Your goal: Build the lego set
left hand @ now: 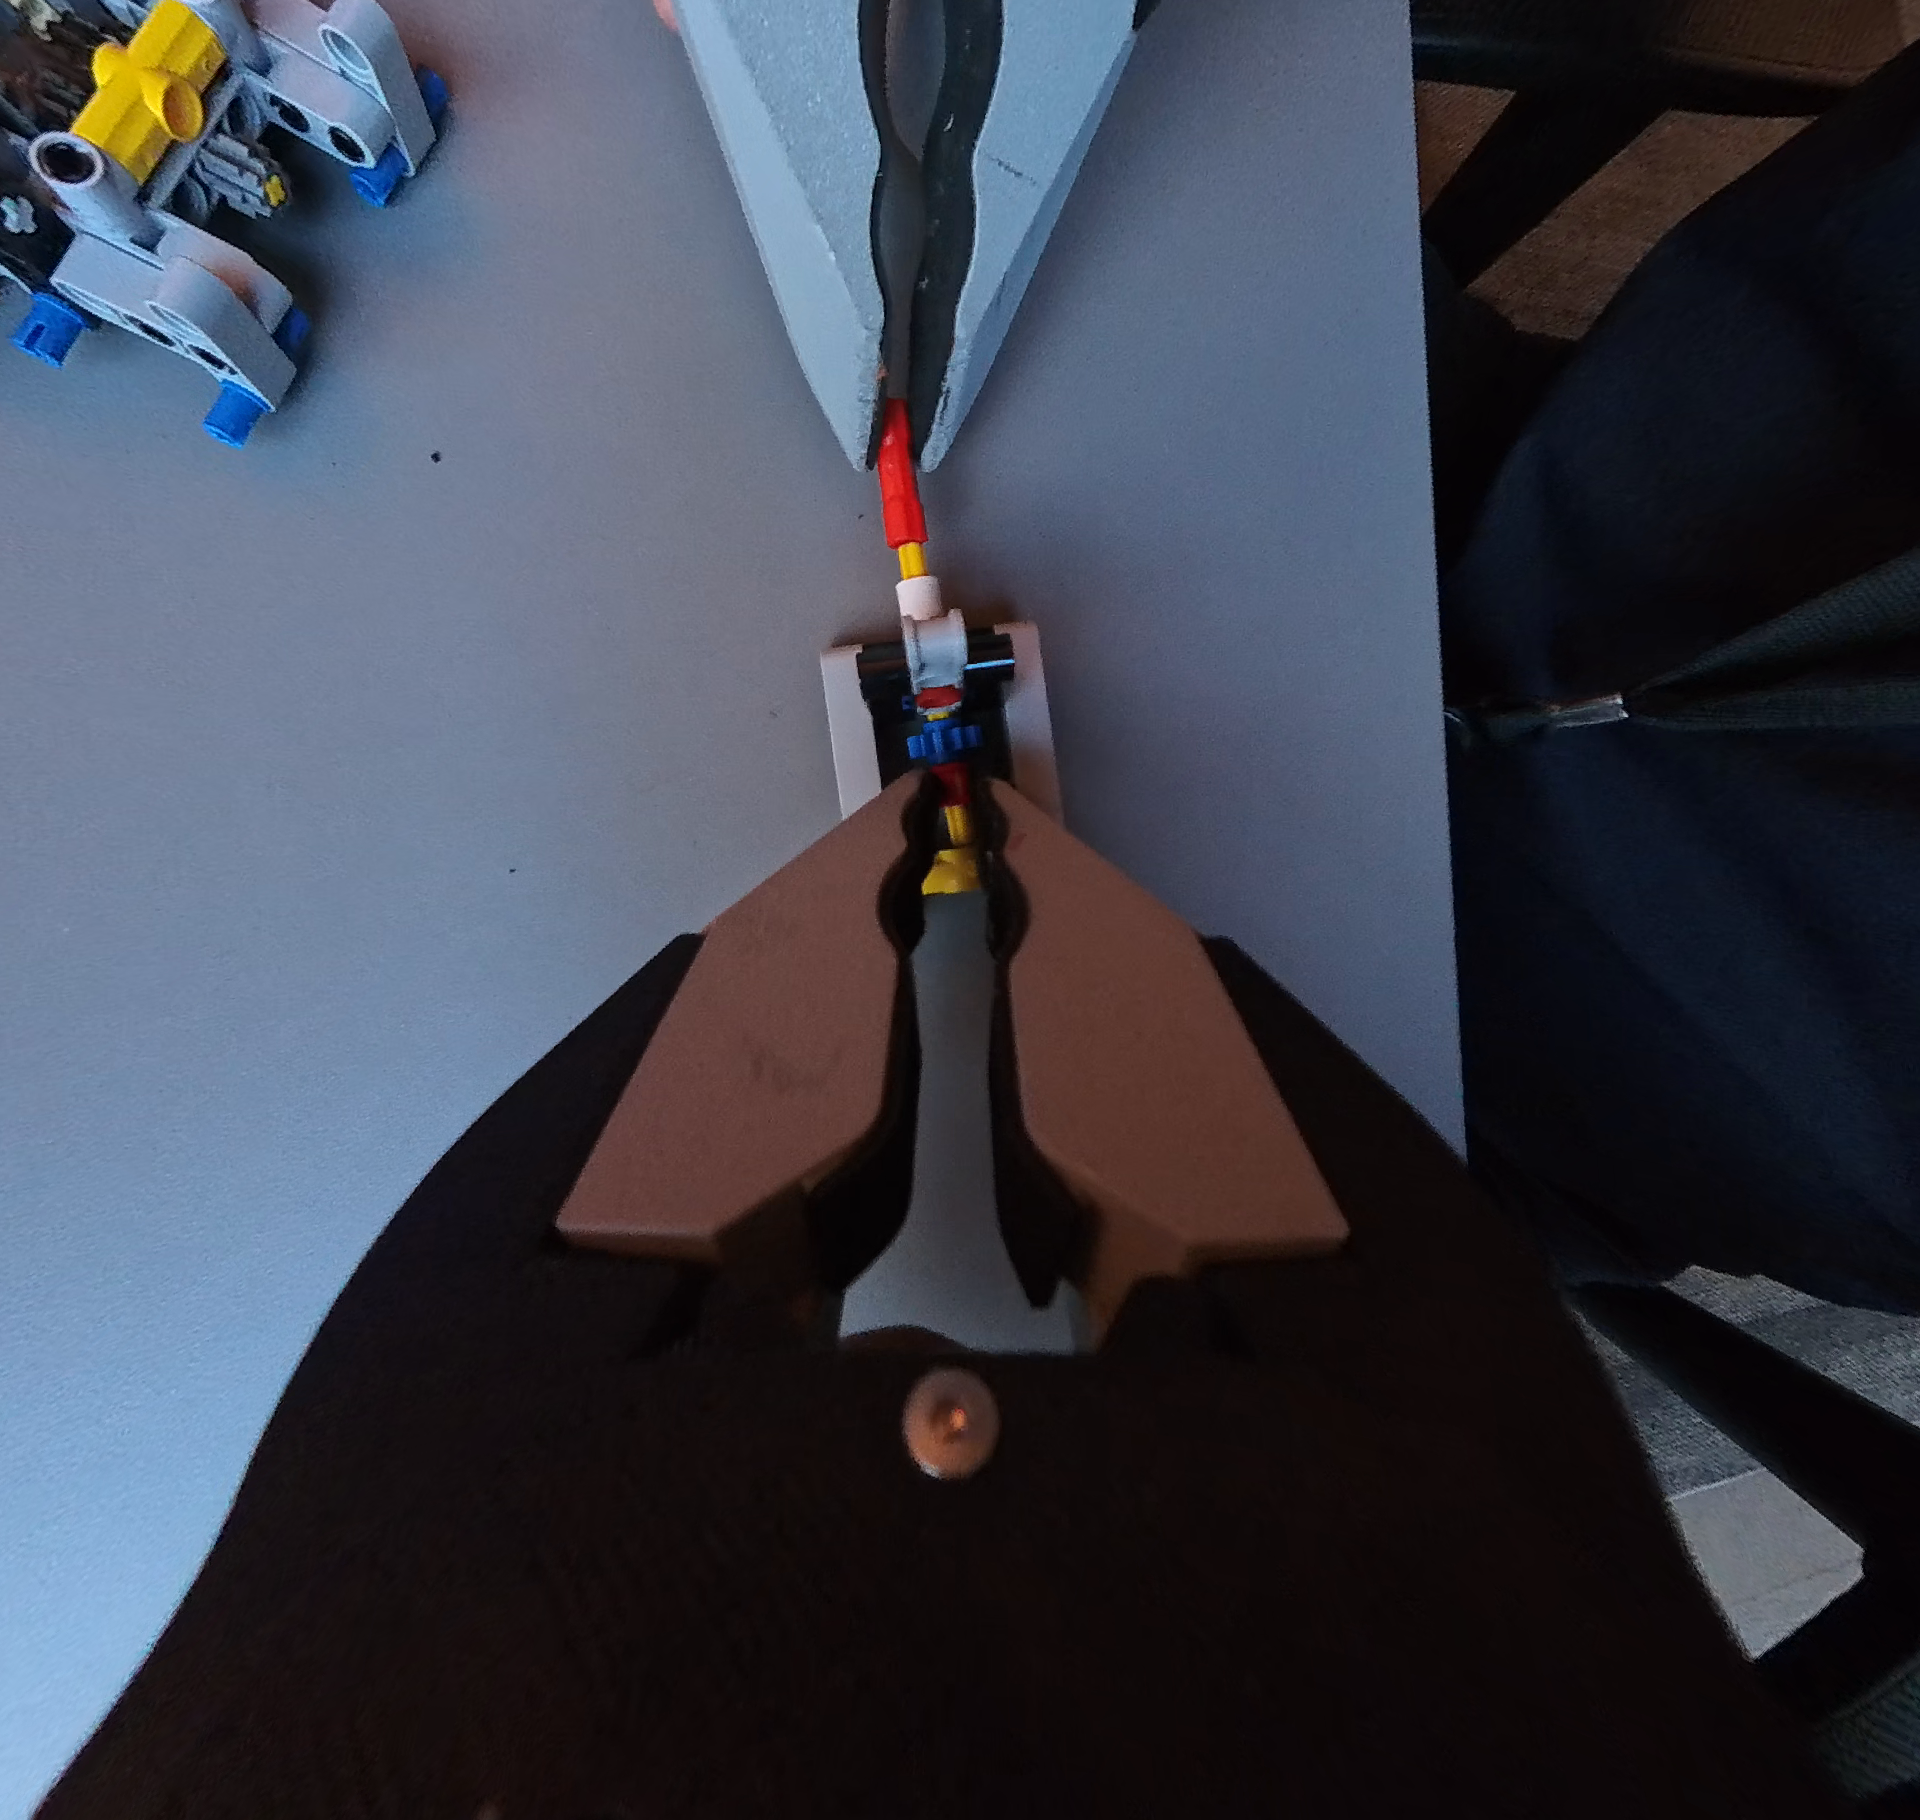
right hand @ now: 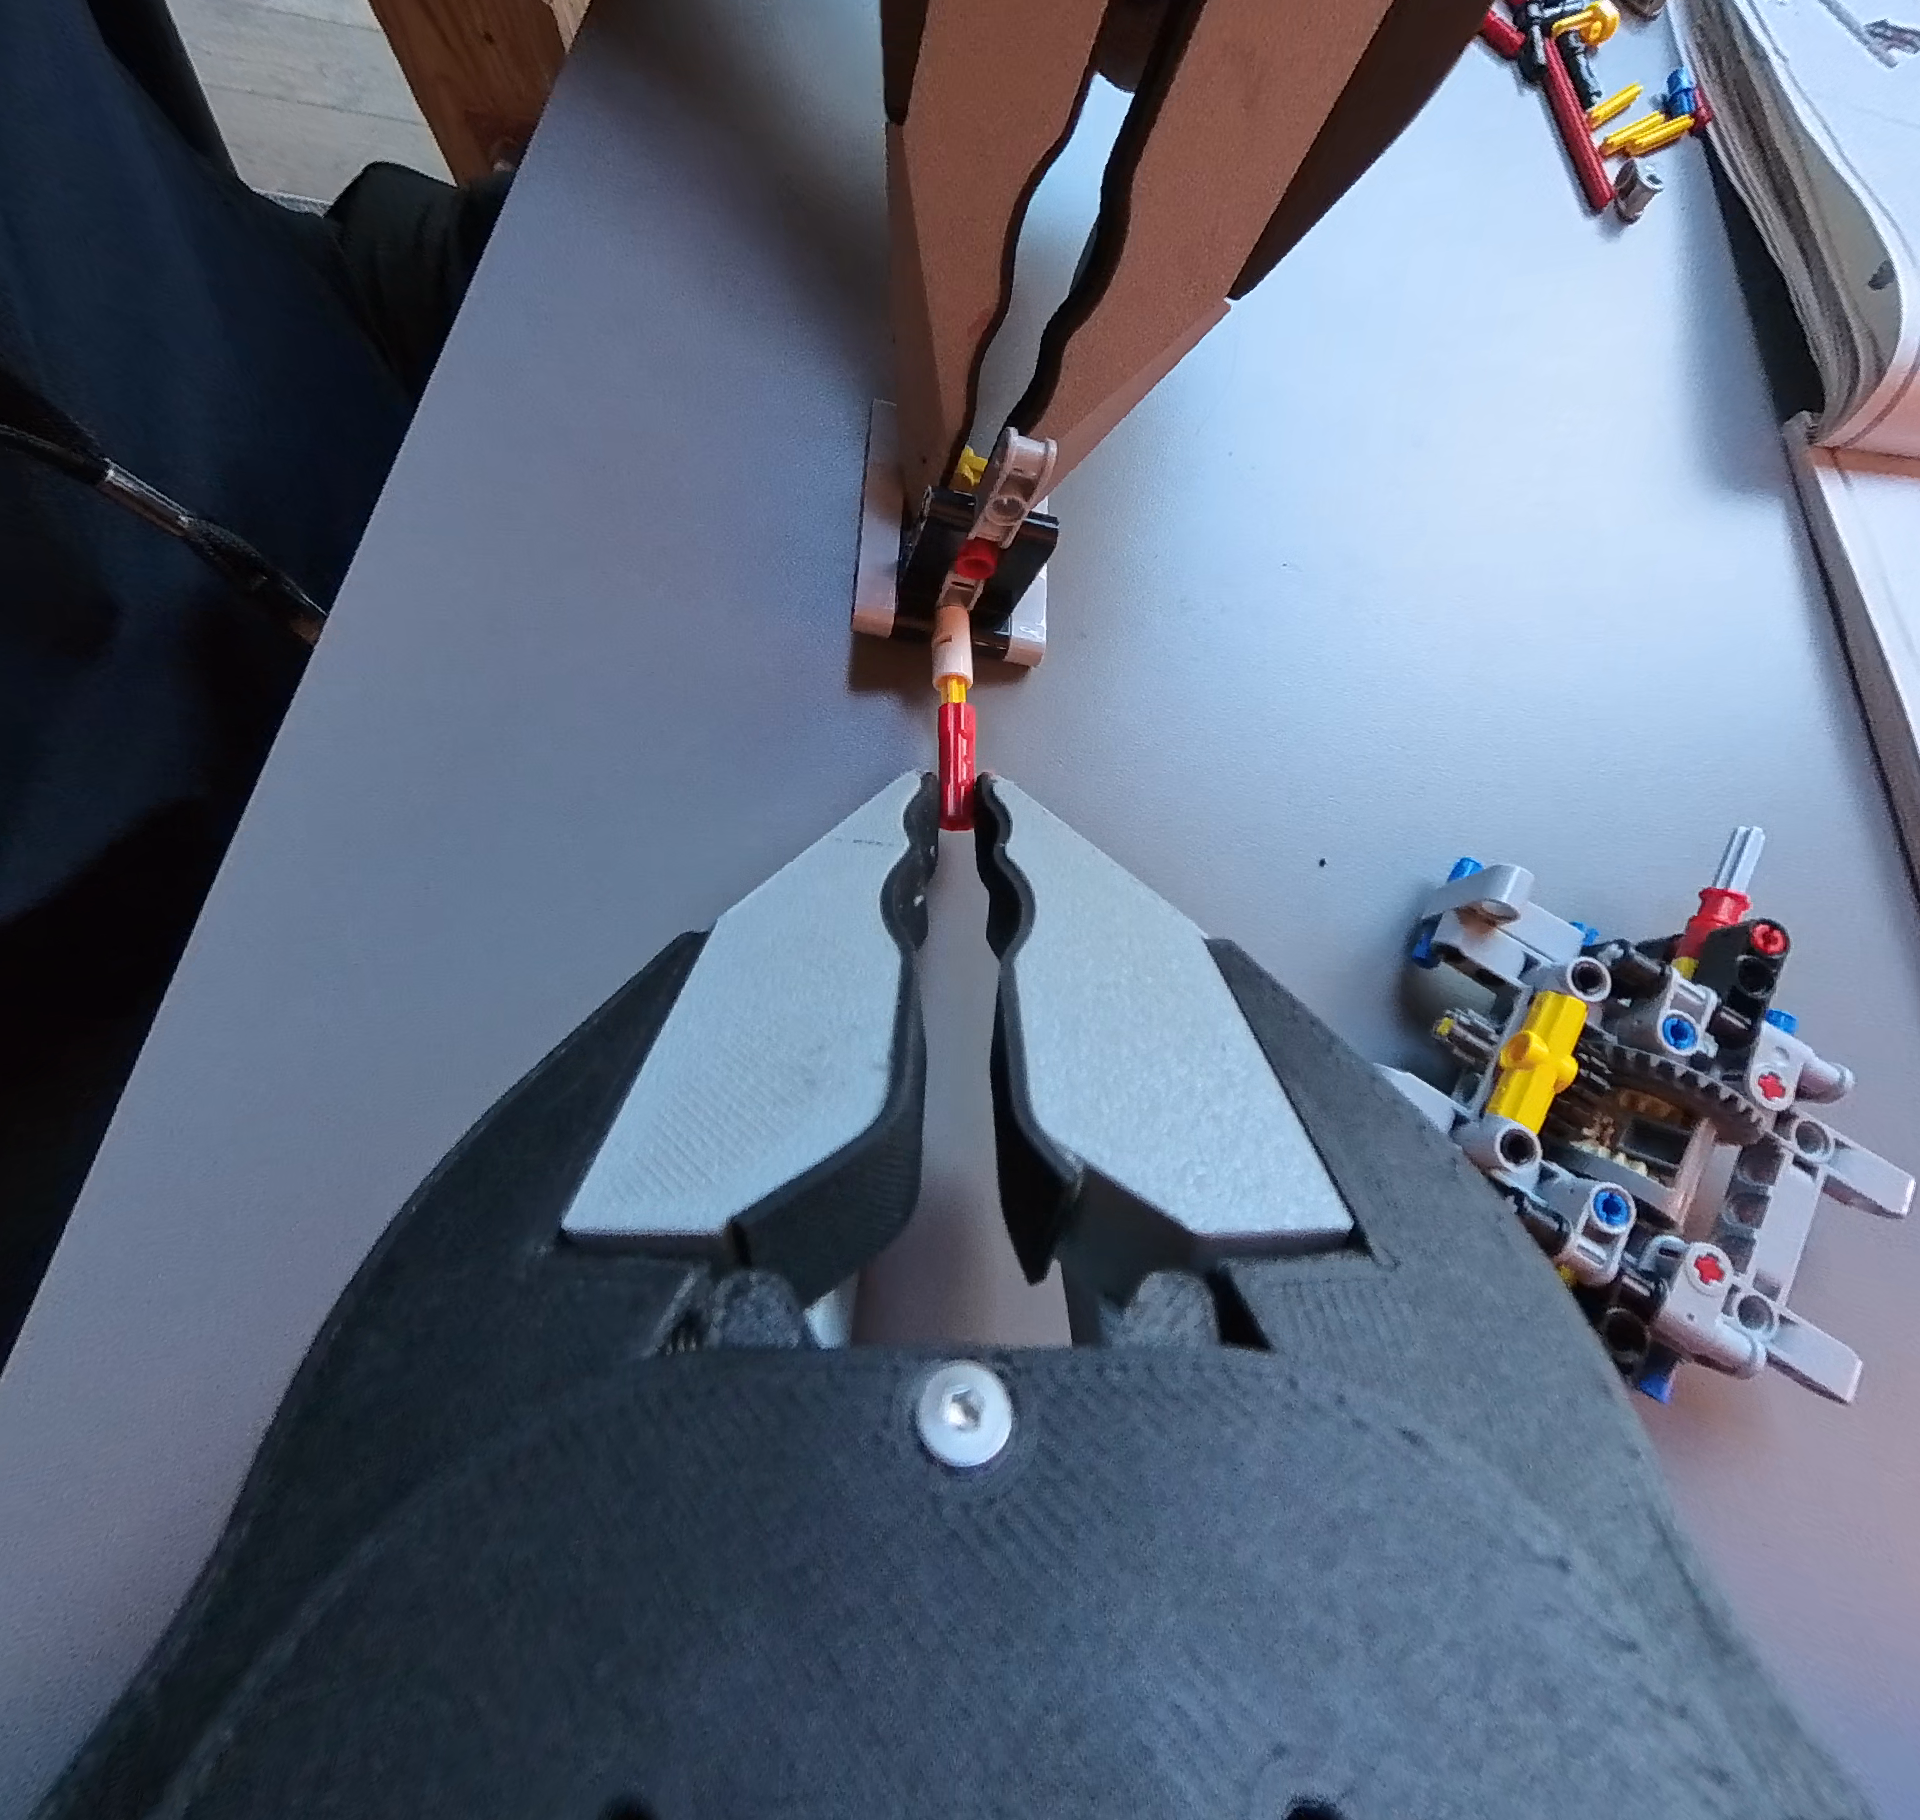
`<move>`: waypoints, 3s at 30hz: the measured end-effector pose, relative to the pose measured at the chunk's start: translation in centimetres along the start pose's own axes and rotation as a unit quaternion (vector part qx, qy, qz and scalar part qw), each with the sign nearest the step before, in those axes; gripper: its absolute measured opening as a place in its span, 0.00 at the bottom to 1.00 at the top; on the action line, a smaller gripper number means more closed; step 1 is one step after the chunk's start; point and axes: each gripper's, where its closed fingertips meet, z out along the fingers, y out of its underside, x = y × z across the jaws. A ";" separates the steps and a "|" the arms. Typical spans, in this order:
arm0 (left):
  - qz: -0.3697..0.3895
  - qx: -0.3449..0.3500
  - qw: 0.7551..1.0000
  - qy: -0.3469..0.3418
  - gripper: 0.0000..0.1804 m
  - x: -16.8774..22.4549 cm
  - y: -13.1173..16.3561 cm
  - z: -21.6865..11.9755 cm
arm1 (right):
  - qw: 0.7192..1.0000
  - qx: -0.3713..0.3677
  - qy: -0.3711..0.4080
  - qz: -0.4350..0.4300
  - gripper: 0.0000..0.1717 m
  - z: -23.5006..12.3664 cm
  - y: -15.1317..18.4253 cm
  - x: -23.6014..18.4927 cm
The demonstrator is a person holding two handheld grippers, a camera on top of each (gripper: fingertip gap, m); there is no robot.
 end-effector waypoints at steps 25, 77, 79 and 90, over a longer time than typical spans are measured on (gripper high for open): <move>-0.069 0.010 0.998 0.011 0.02 0.2 0.1 0.0 | 0.996 -0.014 0.045 -0.070 0.02 0.1 0.0 -0.2; -0.147 0.027 0.988 0.044 0.01 1.3 0.4 -0.2 | 0.905 -0.141 0.223 -0.333 0.02 0.9 -0.4 -1.6; -0.162 0.027 0.985 0.048 0.01 1.4 0.5 -0.2 | 0.898 -0.155 0.220 -0.348 0.01 1.0 -0.4 -2.2; -0.206 0.031 0.978 0.025 0.01 0.9 0.1 -0.1 | 0.951 -0.127 0.169 -0.226 0.02 0.8 -0.1 -2.6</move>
